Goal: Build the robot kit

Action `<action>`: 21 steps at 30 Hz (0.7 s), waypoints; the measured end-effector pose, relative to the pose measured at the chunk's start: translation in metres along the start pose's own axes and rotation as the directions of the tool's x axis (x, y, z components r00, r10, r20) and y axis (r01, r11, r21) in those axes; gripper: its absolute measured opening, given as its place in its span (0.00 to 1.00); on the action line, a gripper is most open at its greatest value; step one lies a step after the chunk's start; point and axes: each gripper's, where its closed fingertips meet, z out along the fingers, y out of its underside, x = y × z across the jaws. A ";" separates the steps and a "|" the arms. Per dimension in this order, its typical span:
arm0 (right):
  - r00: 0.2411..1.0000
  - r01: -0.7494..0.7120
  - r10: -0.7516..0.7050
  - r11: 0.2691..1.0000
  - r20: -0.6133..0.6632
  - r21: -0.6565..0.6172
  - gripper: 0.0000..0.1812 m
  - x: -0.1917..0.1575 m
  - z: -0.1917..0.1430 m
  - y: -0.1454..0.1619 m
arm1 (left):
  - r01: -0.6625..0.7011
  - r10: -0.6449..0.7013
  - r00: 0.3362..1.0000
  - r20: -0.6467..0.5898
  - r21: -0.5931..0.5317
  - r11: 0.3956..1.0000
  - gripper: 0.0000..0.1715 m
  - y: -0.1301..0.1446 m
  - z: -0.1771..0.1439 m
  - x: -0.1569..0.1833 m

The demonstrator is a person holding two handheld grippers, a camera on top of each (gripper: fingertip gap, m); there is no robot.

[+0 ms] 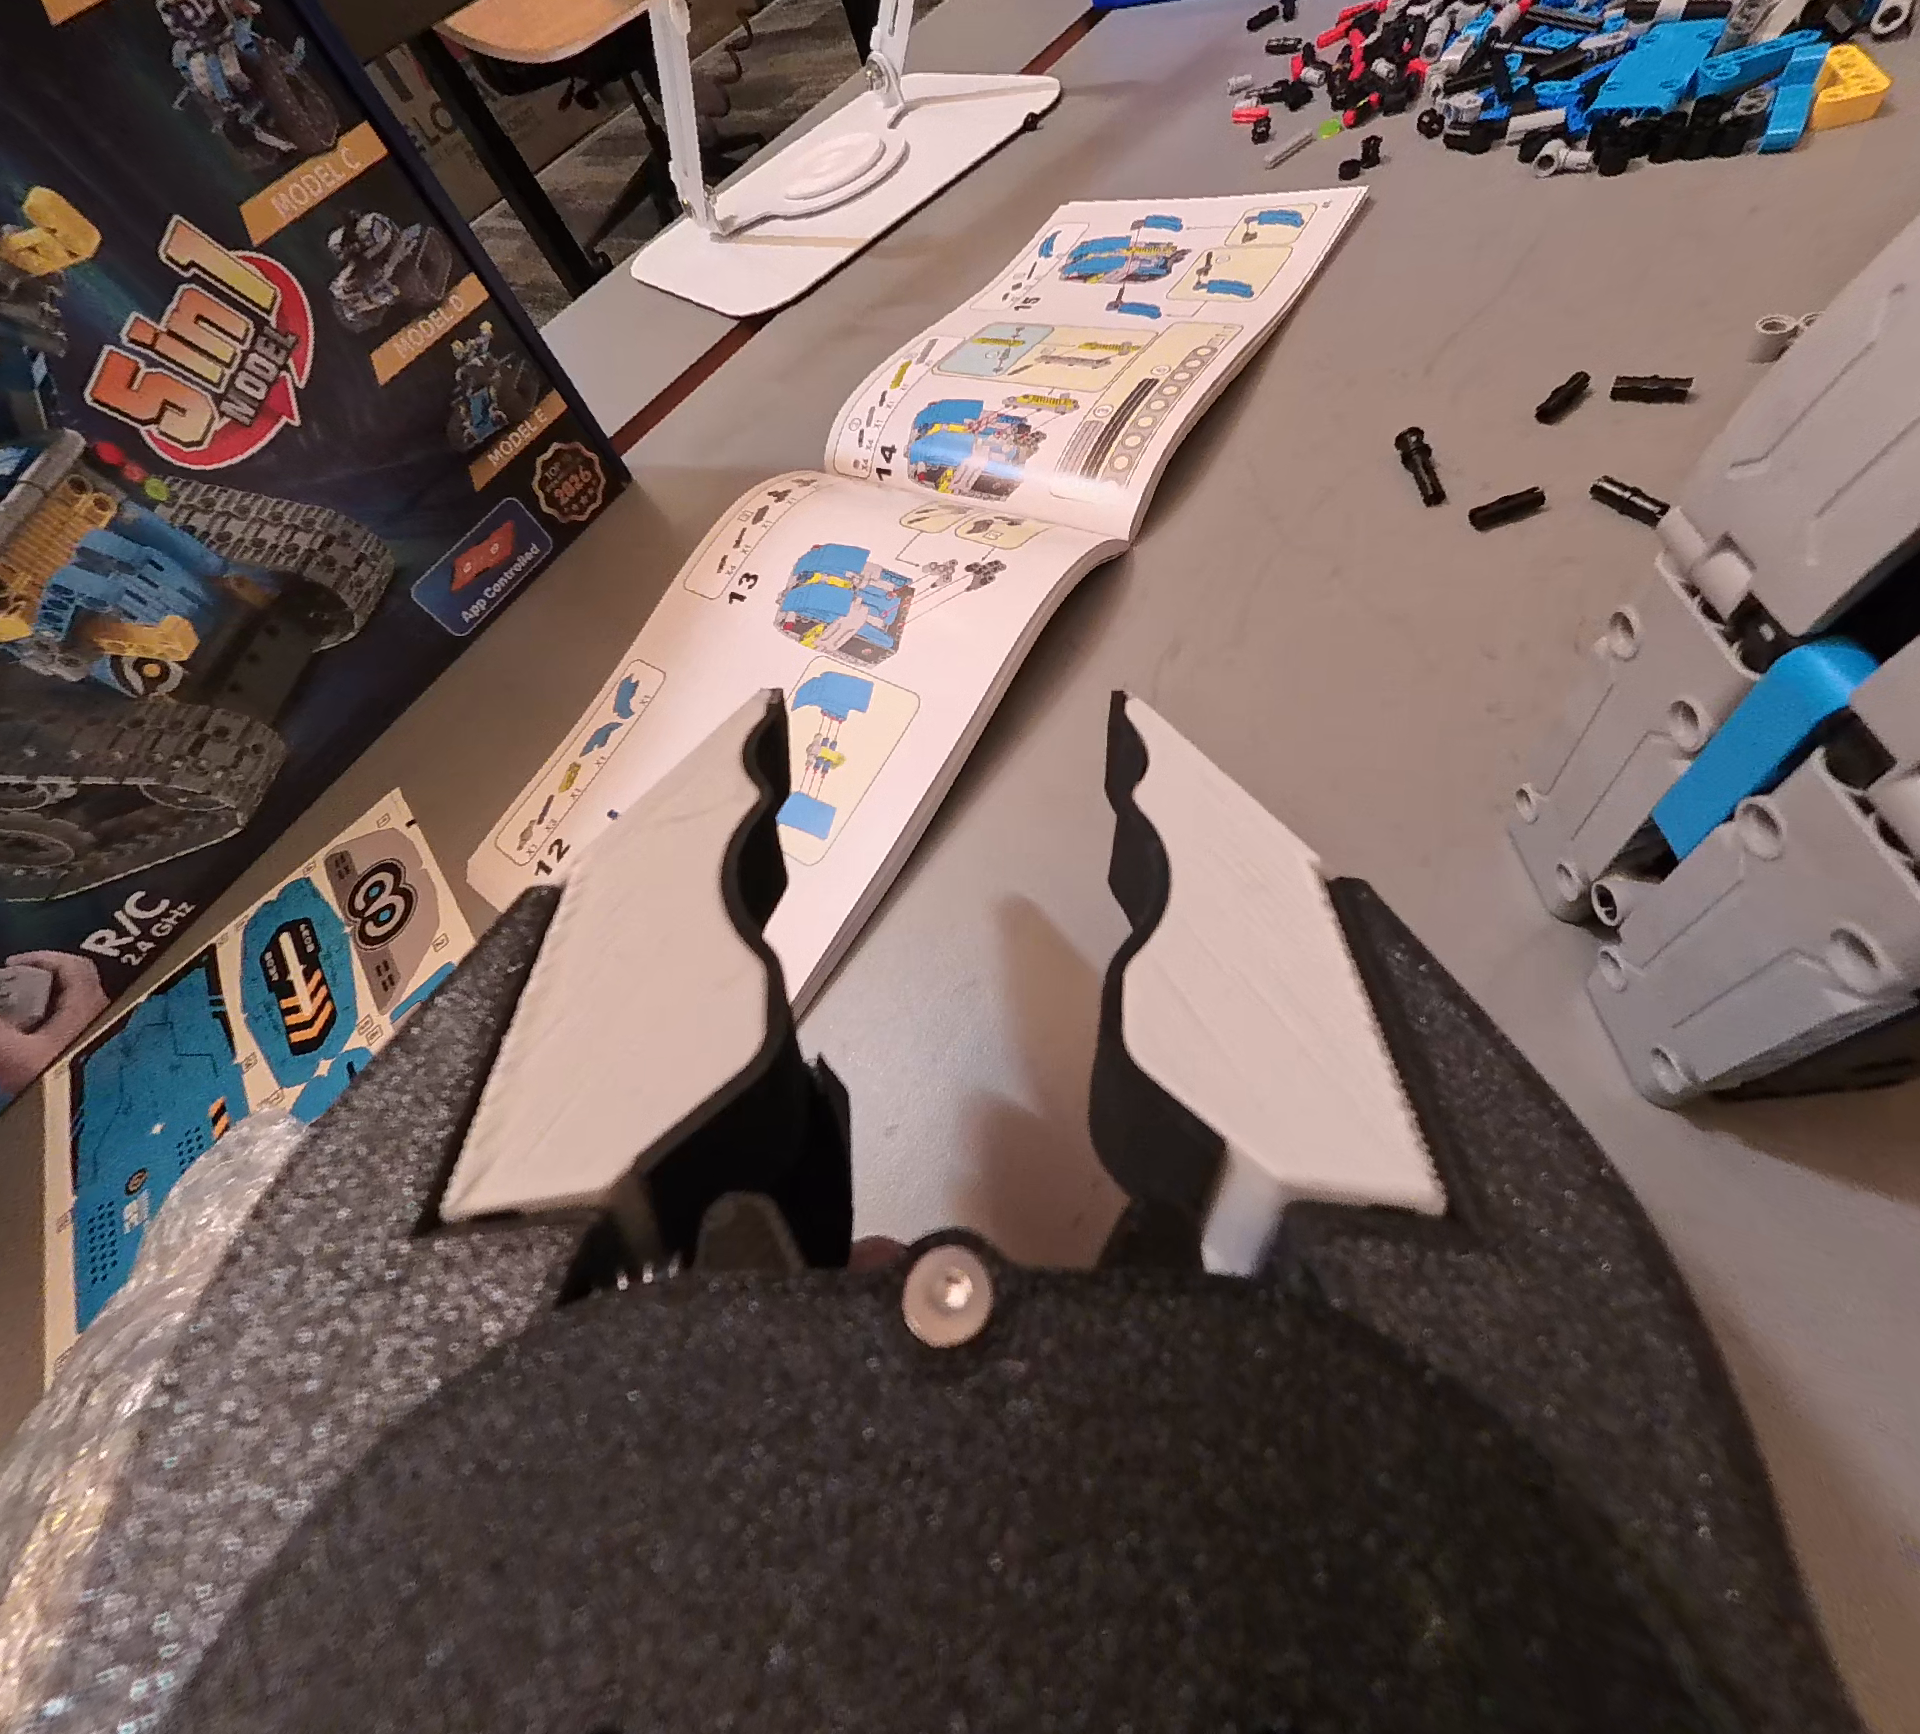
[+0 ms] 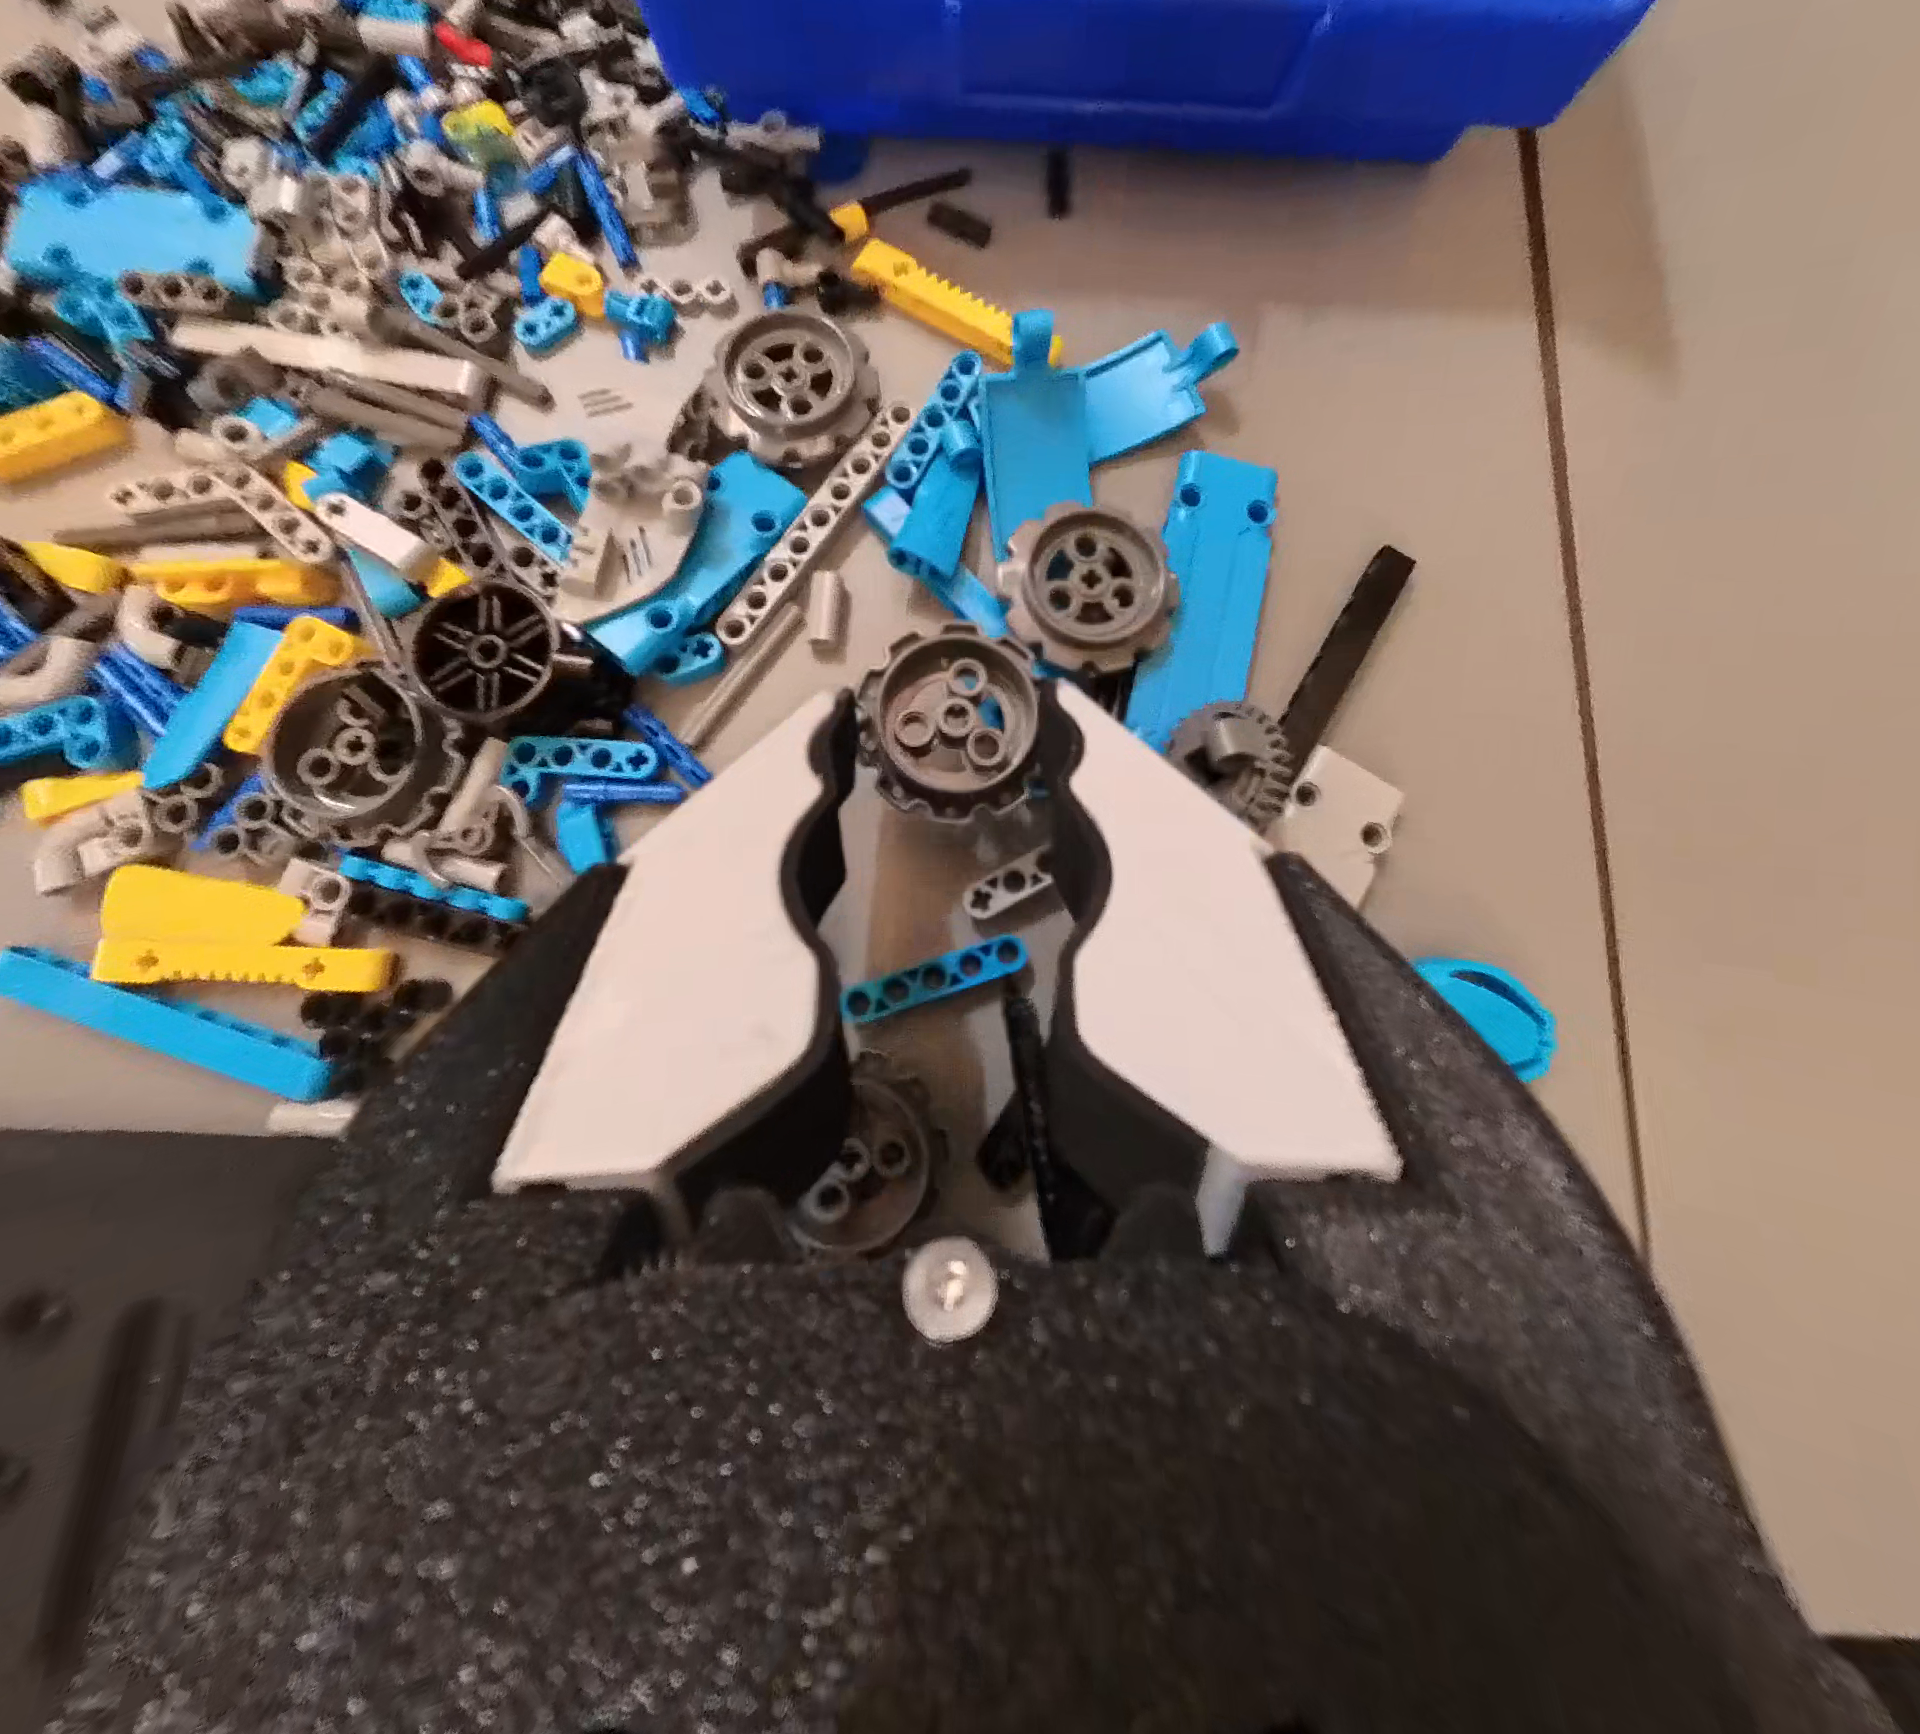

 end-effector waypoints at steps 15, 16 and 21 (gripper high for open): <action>0.991 0.016 -0.006 0.997 0.133 -0.075 0.15 -0.058 0.039 -0.014 | -0.016 0.016 1.000 0.005 0.001 1.000 0.36 0.000 0.000 0.001; 0.992 0.002 0.008 0.997 0.125 -0.080 0.13 -0.054 0.037 -0.013 | -0.016 0.016 1.000 0.005 0.000 1.000 0.36 0.000 0.000 0.001; 0.999 -0.043 0.043 0.999 0.000 -0.007 0.04 -0.015 0.011 -0.020 | -0.016 0.016 1.000 0.005 0.000 1.000 0.36 0.000 0.000 0.001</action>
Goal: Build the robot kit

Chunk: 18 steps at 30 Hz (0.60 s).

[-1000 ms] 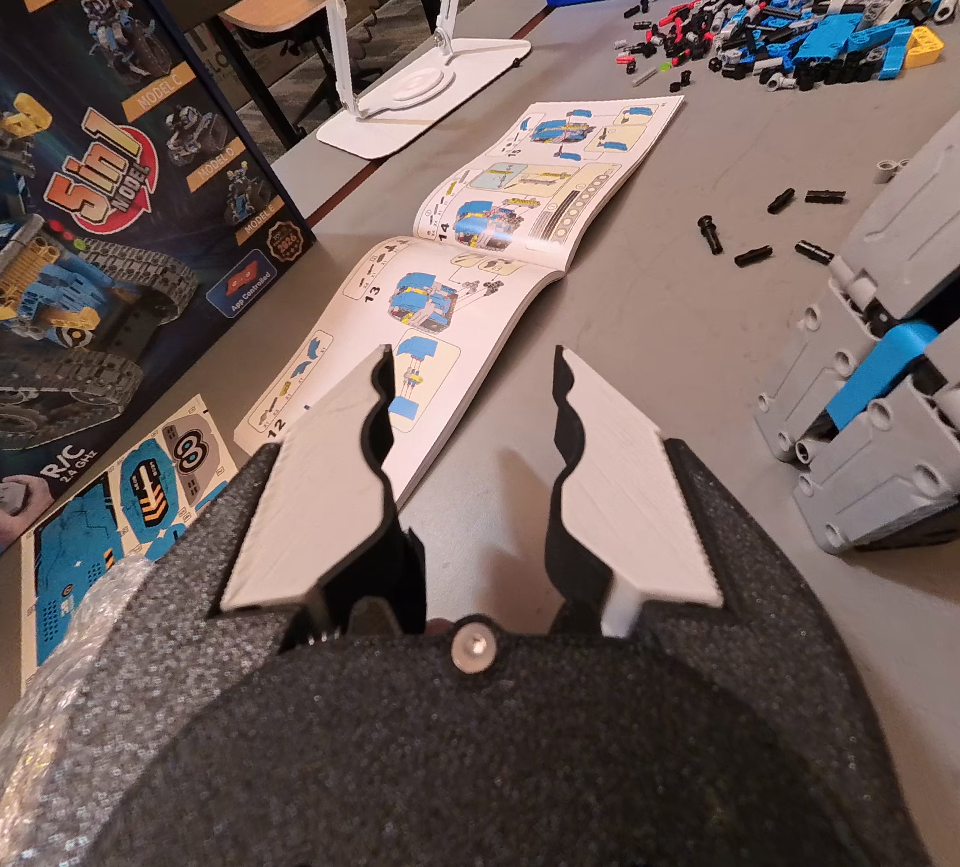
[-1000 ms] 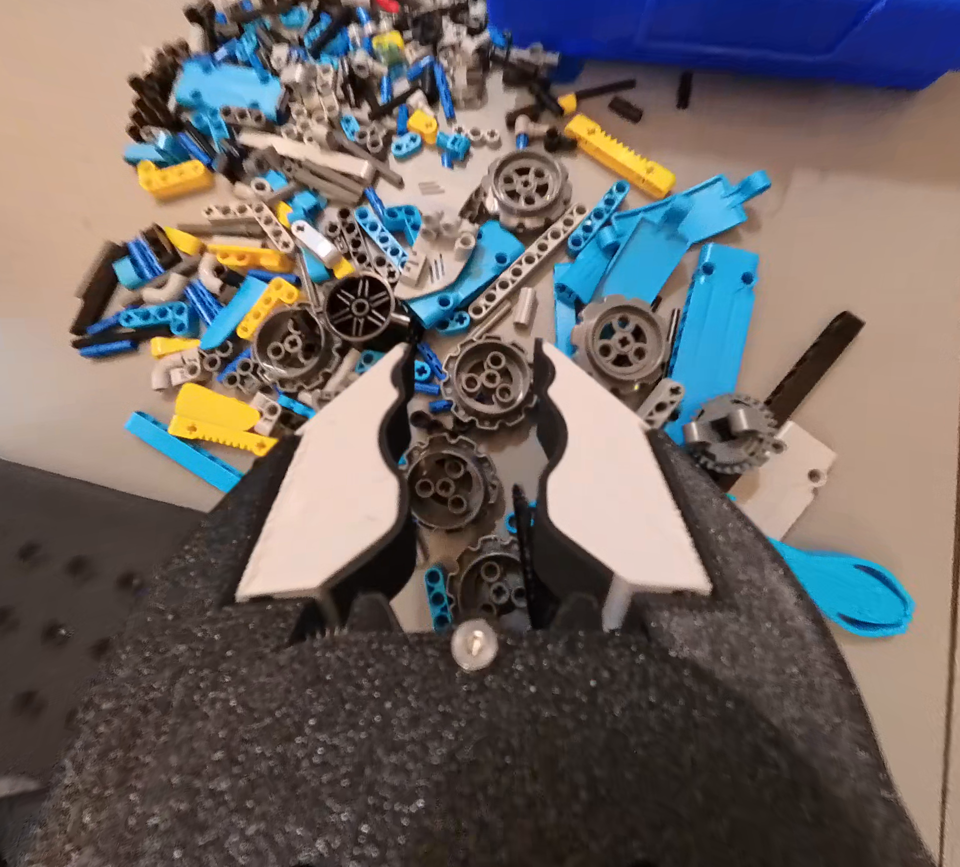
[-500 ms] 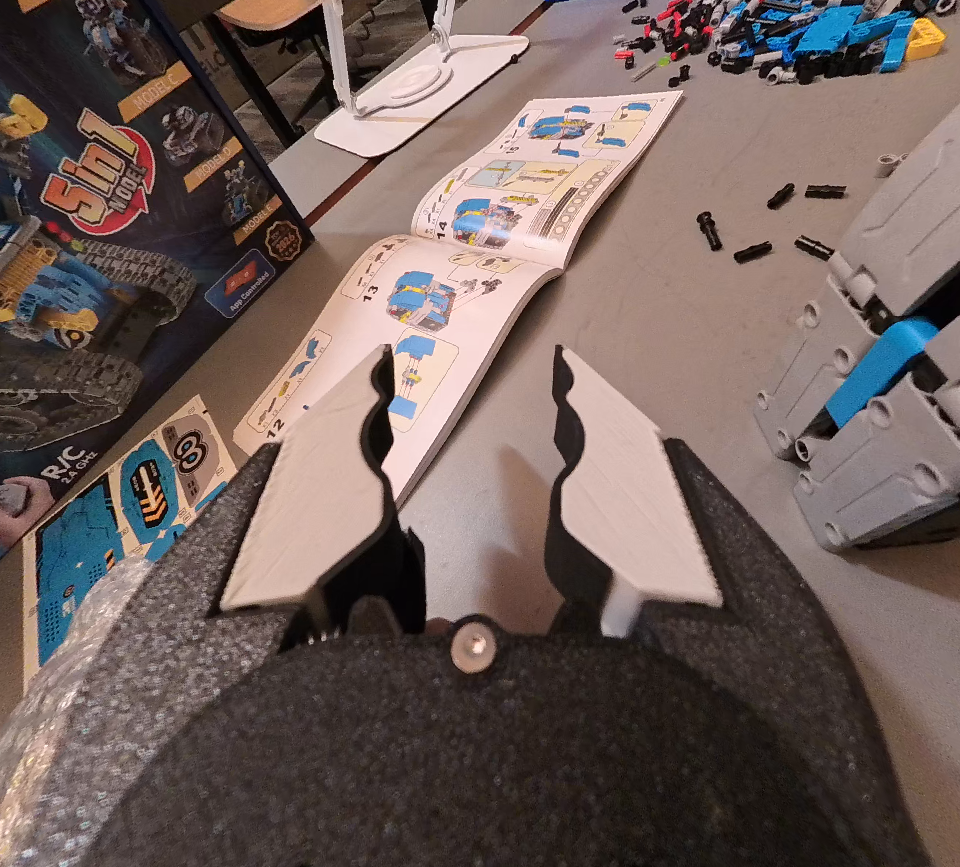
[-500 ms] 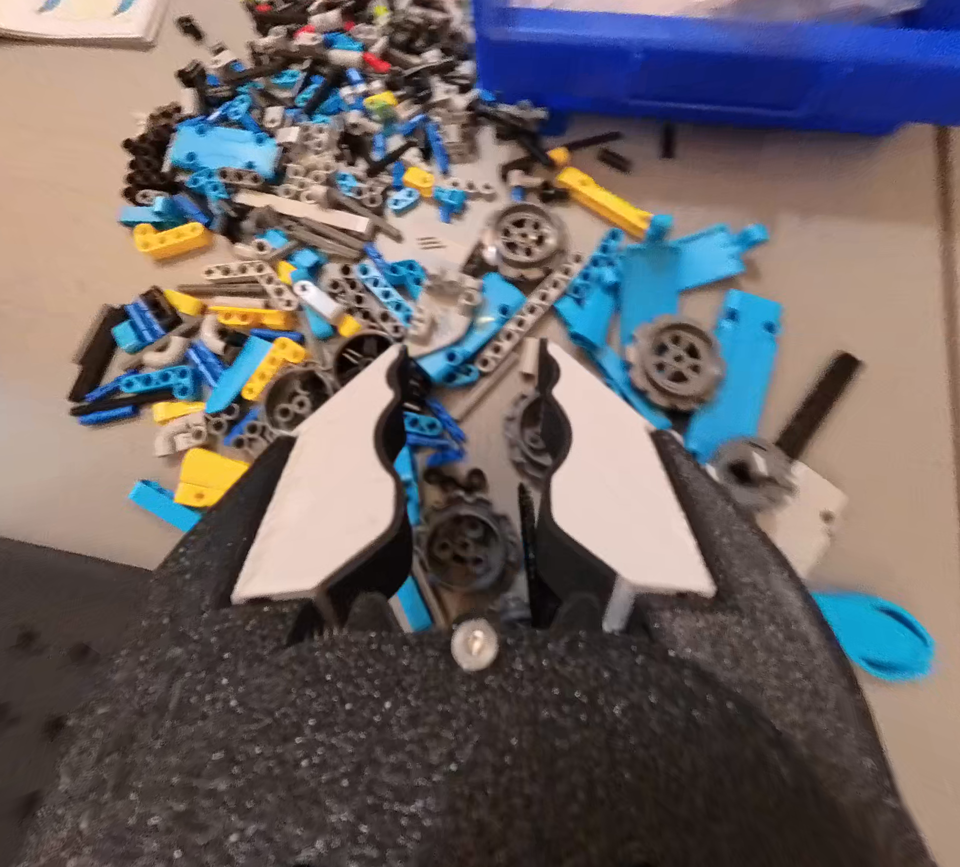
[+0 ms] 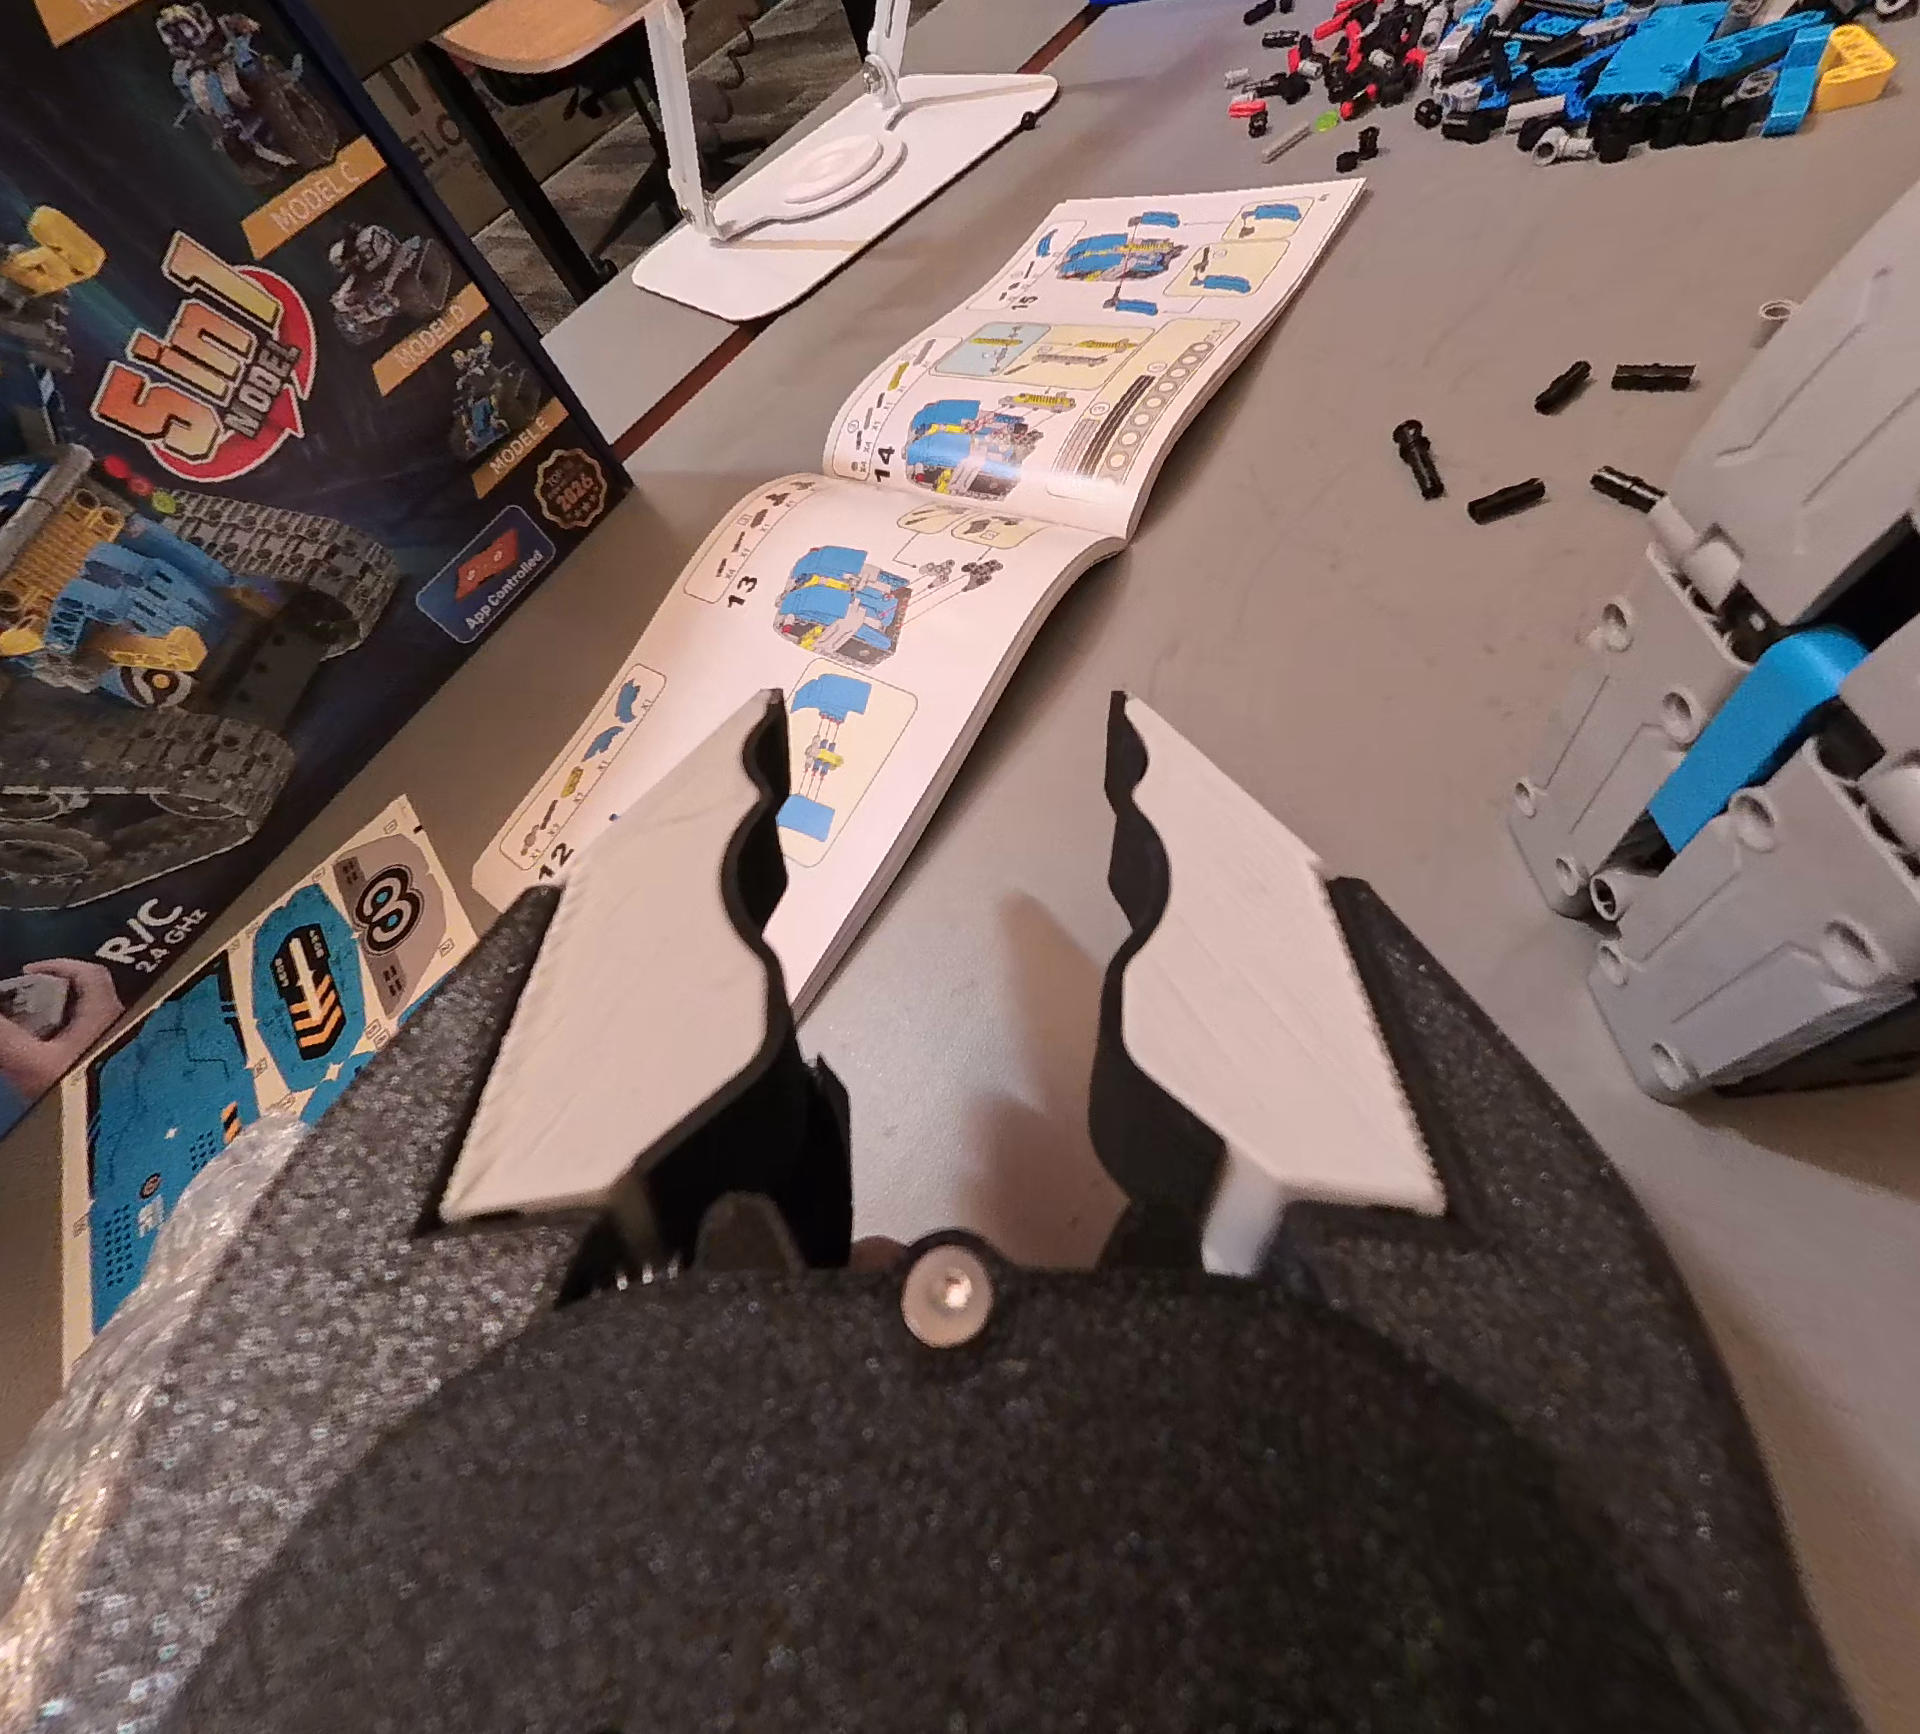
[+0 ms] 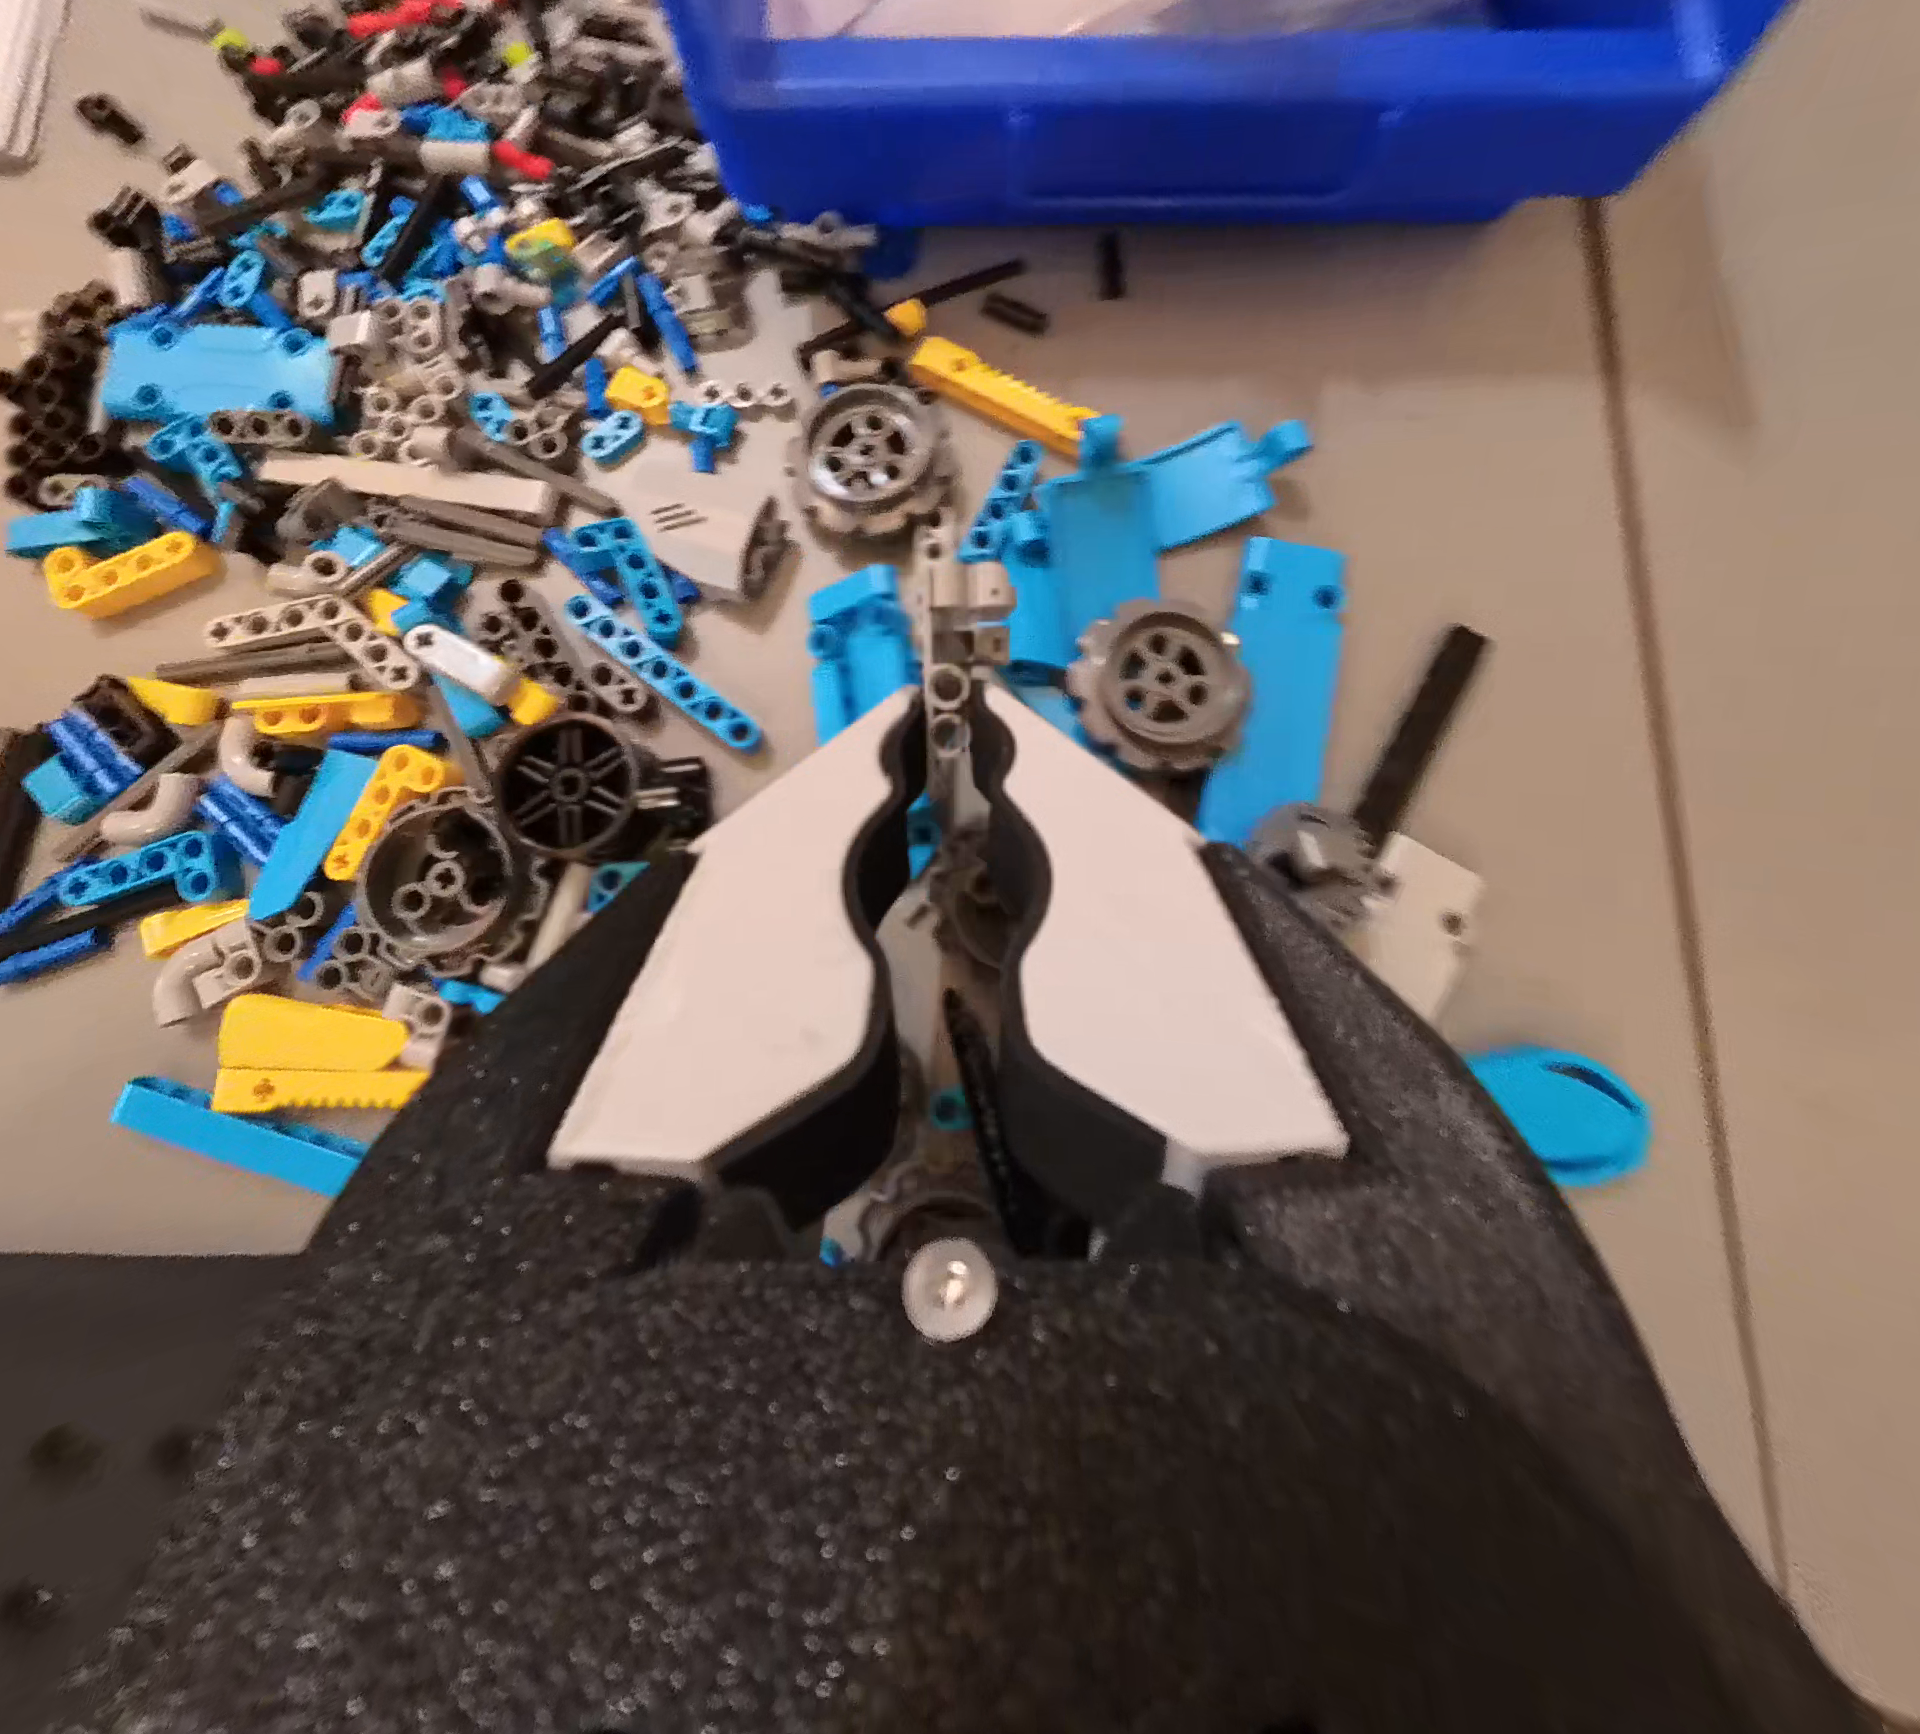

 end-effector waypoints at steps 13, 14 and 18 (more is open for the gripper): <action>0.997 -0.077 0.076 0.992 -0.019 -0.101 0.16 0.019 0.005 0.027 | -0.002 0.002 1.000 -0.001 -0.001 1.000 0.36 0.000 0.000 0.000; 0.998 -0.066 0.063 0.994 -0.028 -0.093 0.17 0.020 0.005 0.026 | -0.002 0.002 1.000 0.000 0.000 1.000 0.36 0.000 0.000 0.000; 1.000 -0.025 0.025 0.999 0.002 -0.025 0.17 0.012 -0.003 0.013 | -0.001 0.001 1.000 -0.001 -0.001 1.000 0.36 0.000 0.000 0.000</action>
